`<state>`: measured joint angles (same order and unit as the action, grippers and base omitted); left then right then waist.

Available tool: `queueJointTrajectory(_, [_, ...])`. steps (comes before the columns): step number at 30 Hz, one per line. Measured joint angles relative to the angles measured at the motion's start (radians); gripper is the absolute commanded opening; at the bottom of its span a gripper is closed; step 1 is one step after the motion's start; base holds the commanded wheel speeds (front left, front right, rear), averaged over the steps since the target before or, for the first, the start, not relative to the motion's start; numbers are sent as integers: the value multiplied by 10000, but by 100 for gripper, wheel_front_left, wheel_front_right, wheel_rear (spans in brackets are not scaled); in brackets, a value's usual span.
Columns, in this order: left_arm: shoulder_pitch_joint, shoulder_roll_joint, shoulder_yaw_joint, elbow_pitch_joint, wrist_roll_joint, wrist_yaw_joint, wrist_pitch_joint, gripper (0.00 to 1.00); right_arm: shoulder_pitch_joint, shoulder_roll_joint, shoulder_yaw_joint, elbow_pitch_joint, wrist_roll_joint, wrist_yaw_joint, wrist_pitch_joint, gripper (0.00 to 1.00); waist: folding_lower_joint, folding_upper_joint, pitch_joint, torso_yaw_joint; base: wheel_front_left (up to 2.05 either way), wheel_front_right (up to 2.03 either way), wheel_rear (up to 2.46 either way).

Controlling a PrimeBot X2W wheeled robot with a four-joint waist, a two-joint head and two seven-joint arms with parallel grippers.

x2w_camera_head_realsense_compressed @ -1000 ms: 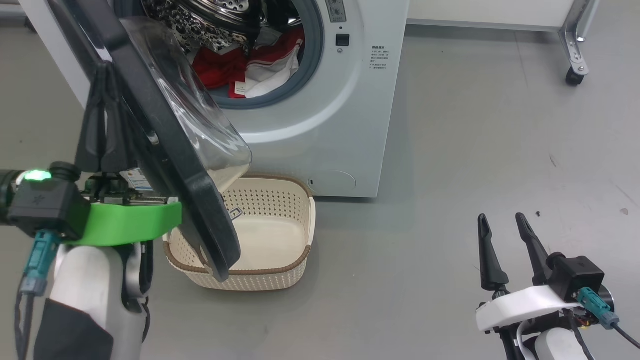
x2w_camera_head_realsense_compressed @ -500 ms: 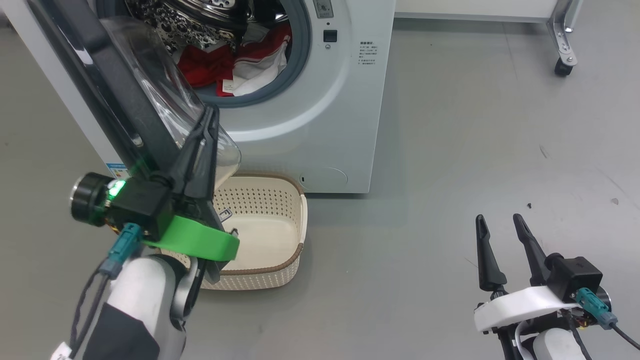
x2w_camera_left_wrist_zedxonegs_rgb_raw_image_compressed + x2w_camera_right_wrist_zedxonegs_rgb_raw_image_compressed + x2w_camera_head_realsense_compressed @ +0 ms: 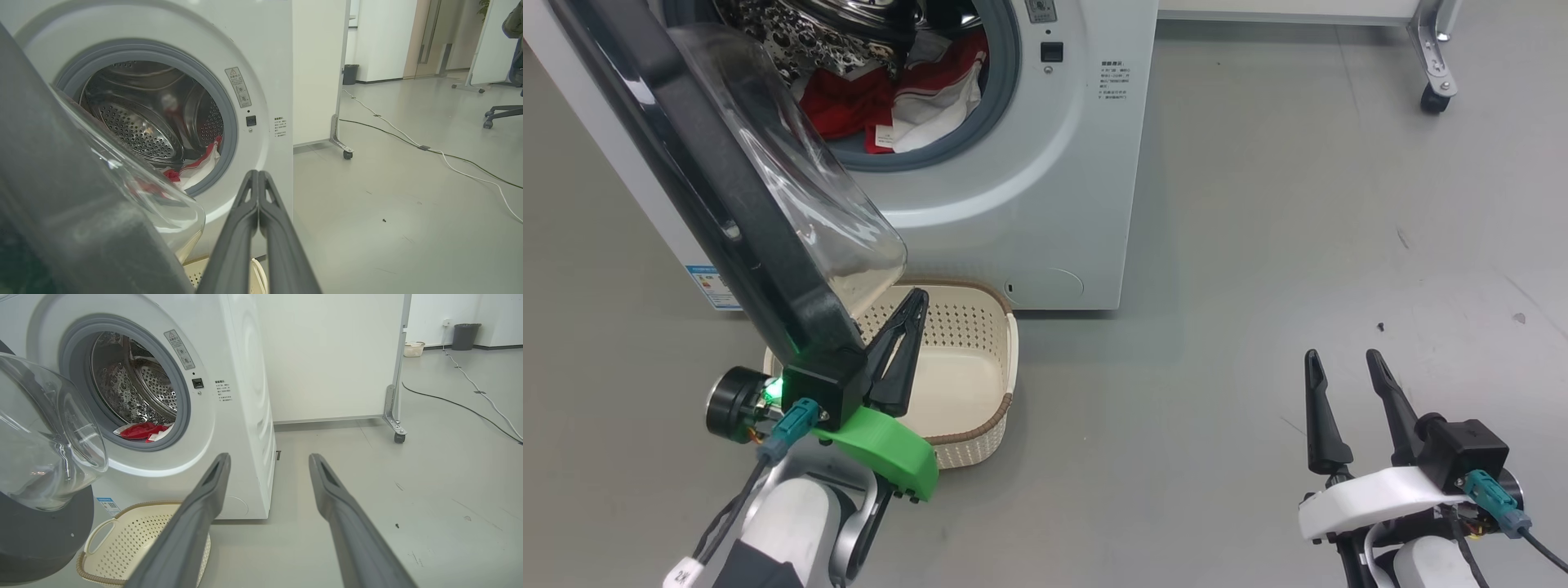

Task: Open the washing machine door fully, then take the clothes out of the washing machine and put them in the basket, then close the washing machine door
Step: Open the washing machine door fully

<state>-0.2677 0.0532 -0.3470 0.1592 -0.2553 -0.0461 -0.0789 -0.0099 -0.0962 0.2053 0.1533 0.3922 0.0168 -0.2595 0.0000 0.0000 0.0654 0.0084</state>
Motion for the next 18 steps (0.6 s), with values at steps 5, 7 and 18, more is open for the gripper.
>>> queueJointTrajectory(5, [35, -33, 29, 470, -360, 31, 182, 0, -1, 13, -48, 61, -82, 31, 0, 100, 0, 0, 12, -9, 0, 0, 0])
queueJointTrajectory(7, [100, -36, 29, 644, -439, 58, 267, 0, -2, 23, -58, 86, -90, 67, 0, 100, 0, 0, 11, -15, 0, 0, 0])
queueJointTrajectory(18, [225, -58, 215, 1216, -702, 178, 293, 0, -2, 88, -102, 182, -163, 165, 0, 100, 0, 0, 26, -44, 0, 0, 0])
